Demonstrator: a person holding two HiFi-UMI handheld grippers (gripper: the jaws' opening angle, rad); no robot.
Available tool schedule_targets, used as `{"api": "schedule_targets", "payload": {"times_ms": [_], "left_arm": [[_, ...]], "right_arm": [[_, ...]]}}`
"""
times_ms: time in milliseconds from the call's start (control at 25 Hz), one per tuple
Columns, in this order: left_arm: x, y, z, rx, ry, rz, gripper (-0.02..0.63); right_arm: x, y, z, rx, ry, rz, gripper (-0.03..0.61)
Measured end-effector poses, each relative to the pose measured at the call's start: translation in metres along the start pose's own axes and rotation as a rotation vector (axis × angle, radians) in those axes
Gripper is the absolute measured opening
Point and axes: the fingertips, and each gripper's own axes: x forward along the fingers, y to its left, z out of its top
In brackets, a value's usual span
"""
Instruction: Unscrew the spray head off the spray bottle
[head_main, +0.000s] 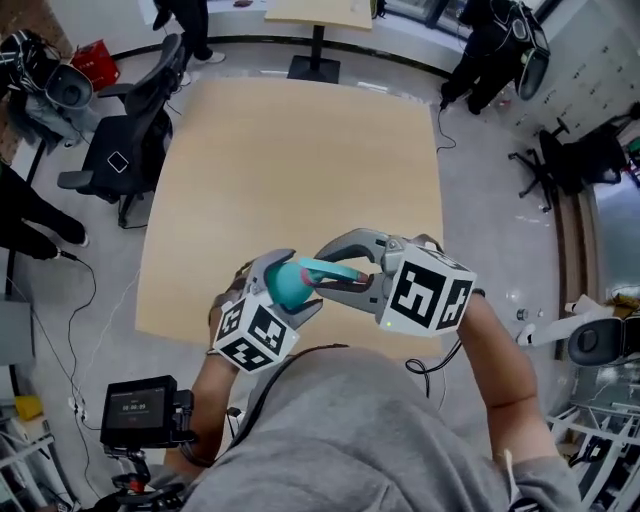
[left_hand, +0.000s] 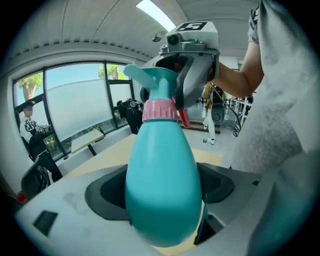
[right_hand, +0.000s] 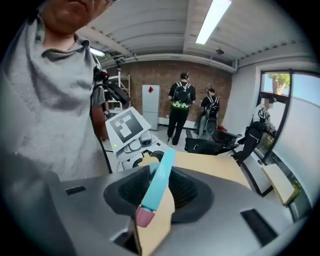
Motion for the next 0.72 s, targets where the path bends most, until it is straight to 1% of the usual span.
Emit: {"api": "schedule_targets", "payload": {"times_ms": [40, 120, 200, 360, 400, 480, 560, 600, 640, 680, 720], "left_arm": [[0.001, -0.005, 0.002, 0.008, -0.012, -0.033, 0.394], [0.0, -0.021, 0.003, 0.02, -0.047, -0.133, 0.394], [-0.007, -0.044, 0.0, 0.032, -0.08, -0.253, 0.394], [-0.018, -0.089, 0.002, 0.058, -0.147, -0.508, 0.394], [-0.02, -0.095, 0.005, 0.07, -0.165, -0.556, 0.394], [-0.023, -0.102, 0.011, 0.1, -0.203, -0.615, 0.394], [-0.023, -0.104, 0.015, 0.117, -0.229, -0.658, 0.394], [-0.022, -0.104, 0.016, 0.115, -0.233, -0.676, 0.394], [-0.02, -0.103, 0.016, 0.107, -0.231, -0.687, 0.394], [-0.019, -0.101, 0.016, 0.09, -0.229, -0.687, 0.394], [-0.017, -0.098, 0.015, 0.064, -0.229, -0.672, 0.394]], "right_arm": [[0.0, 0.006, -0.002, -0.028, 0.023, 0.034, 0.119], [-0.001, 0.019, -0.002, -0.129, 0.061, 0.091, 0.114], [0.0, 0.039, 0.0, -0.277, 0.095, 0.164, 0.114], [-0.009, 0.075, -0.007, -0.563, 0.171, 0.356, 0.112], [-0.014, 0.08, -0.01, -0.628, 0.186, 0.395, 0.112], [-0.019, 0.086, -0.013, -0.748, 0.206, 0.445, 0.112], [-0.023, 0.087, -0.013, -0.857, 0.228, 0.466, 0.112], [-0.023, 0.085, -0.014, -0.924, 0.249, 0.457, 0.112], [-0.021, 0.08, -0.015, -0.995, 0.273, 0.425, 0.112], [-0.017, 0.073, -0.015, -1.045, 0.29, 0.37, 0.112], [-0.013, 0.066, -0.012, -1.056, 0.295, 0.305, 0.114]]}}
